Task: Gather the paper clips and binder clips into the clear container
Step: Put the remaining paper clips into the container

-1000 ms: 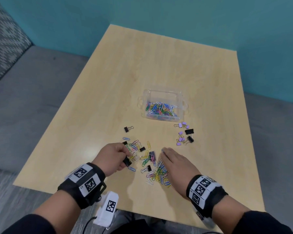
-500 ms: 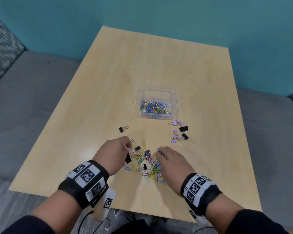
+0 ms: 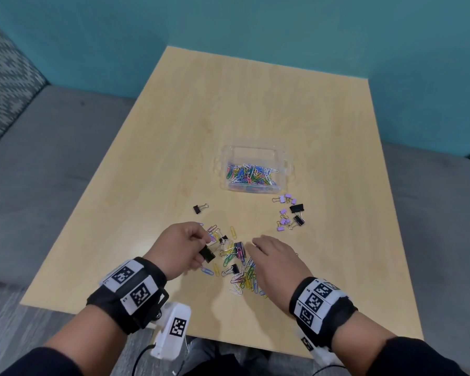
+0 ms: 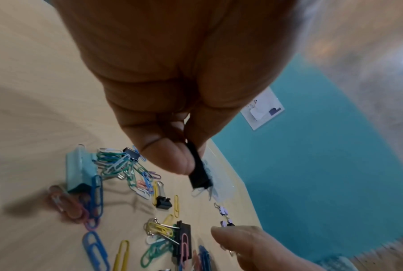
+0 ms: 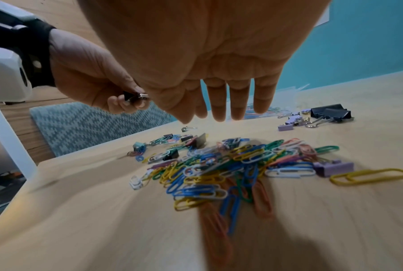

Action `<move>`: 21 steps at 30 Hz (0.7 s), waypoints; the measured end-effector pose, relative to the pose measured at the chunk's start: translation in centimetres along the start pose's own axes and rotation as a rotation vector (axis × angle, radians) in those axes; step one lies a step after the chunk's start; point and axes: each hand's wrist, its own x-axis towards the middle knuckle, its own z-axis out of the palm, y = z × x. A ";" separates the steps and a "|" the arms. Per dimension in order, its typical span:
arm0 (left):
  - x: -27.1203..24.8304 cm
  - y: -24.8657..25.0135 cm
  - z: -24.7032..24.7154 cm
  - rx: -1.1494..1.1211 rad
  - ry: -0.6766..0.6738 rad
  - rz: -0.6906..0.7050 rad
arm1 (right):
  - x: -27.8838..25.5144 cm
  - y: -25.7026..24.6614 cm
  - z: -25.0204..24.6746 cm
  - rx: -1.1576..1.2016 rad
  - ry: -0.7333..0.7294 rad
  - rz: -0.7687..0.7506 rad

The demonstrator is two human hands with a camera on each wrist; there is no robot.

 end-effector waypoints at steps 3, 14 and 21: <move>-0.1 -0.1 -0.4 -0.054 0.002 -0.003 | 0.1 -0.4 -0.7 0.088 0.038 0.015; -0.6 0.0 1.4 -0.159 -0.069 0.053 | 3.2 -3.3 -3.0 0.817 -0.044 0.388; -0.5 -1.2 1.3 -0.173 -0.055 0.025 | 3.0 -2.9 -2.6 1.080 -0.043 0.546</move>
